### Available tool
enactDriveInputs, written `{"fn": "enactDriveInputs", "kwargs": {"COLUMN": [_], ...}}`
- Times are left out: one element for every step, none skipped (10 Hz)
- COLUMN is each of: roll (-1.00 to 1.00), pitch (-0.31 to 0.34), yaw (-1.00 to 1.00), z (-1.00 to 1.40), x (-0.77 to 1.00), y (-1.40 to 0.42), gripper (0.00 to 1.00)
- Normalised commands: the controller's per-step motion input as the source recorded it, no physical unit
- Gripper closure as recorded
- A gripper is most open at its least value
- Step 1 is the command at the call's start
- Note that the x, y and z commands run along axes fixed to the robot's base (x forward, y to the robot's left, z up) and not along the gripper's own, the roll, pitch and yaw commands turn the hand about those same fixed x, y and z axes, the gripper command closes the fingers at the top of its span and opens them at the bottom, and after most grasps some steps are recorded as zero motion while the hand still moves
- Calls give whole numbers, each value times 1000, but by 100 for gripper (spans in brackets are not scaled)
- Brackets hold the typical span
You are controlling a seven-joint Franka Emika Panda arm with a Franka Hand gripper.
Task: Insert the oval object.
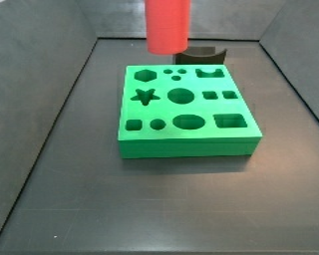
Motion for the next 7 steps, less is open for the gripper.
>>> {"fn": "enactDriveInputs", "kwargs": {"roll": [0, 74, 84, 171, 193, 194, 210], "pitch": [-181, -156, -139, -61, -57, -49, -4], "yaw": [-37, 0, -9, -40, -49, 0, 0], "z": [-749, -863, -883, -889, -854, -831, -749], "x": [234, 391, 411, 386, 391, 391, 400], "y": [-166, -120, -134, -114, -103, -91, -106], "gripper": [100, 100, 100, 100, 100, 100, 100]}}
